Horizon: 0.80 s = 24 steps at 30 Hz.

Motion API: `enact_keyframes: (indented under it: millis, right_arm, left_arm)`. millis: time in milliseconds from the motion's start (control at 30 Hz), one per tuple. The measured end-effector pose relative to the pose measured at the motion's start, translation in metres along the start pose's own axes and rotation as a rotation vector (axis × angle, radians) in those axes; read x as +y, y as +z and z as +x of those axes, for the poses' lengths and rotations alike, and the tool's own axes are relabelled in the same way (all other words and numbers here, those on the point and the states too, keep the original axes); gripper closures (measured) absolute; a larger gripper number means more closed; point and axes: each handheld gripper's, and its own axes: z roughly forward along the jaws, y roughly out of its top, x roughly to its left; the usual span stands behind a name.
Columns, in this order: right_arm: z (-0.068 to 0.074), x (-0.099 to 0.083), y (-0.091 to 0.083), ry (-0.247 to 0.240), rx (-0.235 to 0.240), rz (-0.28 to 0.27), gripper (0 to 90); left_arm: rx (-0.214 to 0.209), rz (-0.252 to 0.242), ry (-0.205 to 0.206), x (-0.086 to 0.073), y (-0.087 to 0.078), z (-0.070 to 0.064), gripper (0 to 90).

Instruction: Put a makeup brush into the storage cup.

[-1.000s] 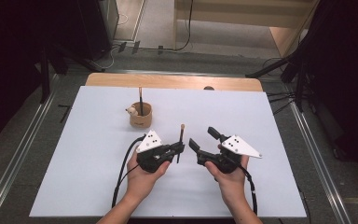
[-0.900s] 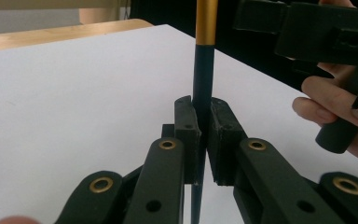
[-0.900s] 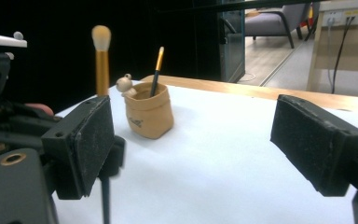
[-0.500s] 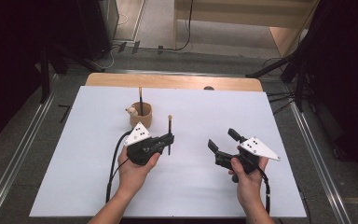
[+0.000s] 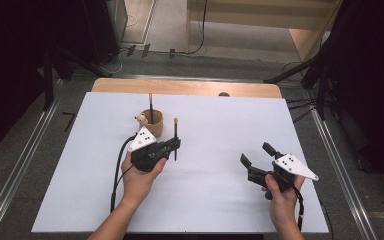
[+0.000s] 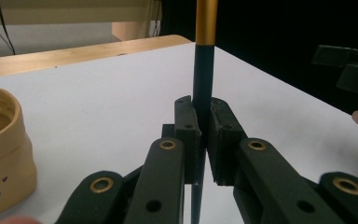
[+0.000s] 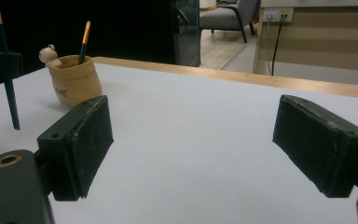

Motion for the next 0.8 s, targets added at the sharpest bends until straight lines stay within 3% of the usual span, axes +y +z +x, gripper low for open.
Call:
enact_keyframes:
  millis: [200,567,800]
  right_arm:
    - [-0.008,-0.006,-0.009,-0.027,-0.014,0.010,10.1]
    - [-0.024,-0.017,-0.025,-0.033,-0.042,0.029,7.8]
    - [-0.031,-0.023,-0.032,-0.034,-0.036,0.055,0.3]
  left_arm:
    - [0.007,-0.003,0.001,0.001,0.001,0.003,84.6]
    - [0.039,-0.022,-0.005,0.010,-0.004,0.017,84.6]
    - [0.067,-0.044,-0.012,0.017,-0.009,0.029,84.6]
